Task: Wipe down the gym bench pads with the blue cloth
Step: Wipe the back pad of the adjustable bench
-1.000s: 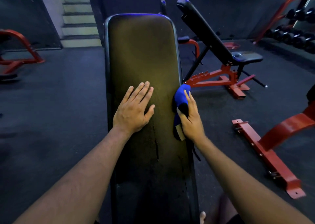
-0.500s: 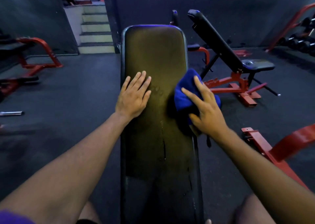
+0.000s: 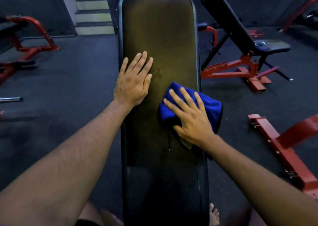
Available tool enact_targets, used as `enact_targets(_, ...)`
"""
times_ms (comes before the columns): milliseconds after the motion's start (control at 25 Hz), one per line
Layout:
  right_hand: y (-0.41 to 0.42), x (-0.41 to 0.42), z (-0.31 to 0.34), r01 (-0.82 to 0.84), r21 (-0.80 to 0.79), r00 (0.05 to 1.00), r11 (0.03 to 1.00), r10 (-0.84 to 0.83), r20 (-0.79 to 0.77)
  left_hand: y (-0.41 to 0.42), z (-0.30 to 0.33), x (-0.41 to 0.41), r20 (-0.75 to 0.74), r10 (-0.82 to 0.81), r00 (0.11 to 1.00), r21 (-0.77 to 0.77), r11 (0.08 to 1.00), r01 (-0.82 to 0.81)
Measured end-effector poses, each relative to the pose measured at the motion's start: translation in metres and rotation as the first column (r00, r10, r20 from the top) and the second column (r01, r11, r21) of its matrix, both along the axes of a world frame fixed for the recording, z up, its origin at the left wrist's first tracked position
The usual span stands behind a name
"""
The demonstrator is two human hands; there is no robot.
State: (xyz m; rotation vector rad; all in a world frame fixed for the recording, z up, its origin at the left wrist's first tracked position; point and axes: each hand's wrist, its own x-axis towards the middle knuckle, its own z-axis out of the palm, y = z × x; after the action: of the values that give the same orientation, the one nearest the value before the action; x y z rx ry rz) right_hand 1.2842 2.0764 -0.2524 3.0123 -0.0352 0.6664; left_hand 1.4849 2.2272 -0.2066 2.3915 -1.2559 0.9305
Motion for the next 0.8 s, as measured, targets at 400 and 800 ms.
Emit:
enact_targets(400,-0.003,-0.059,0.002,-0.247,0.498,0.966,0.831,0.17,0.195,0.002,0.002,-0.005,-0.029,0.015,0.999,0.028,0.999,-0.014)
enact_targets(800,-0.013,0.025,0.019,0.098,-0.021,0.995,0.995,-0.097,0.009,0.001,-0.001,-0.003,-0.026,-0.003,1.0,-0.002,1.0,0.003)
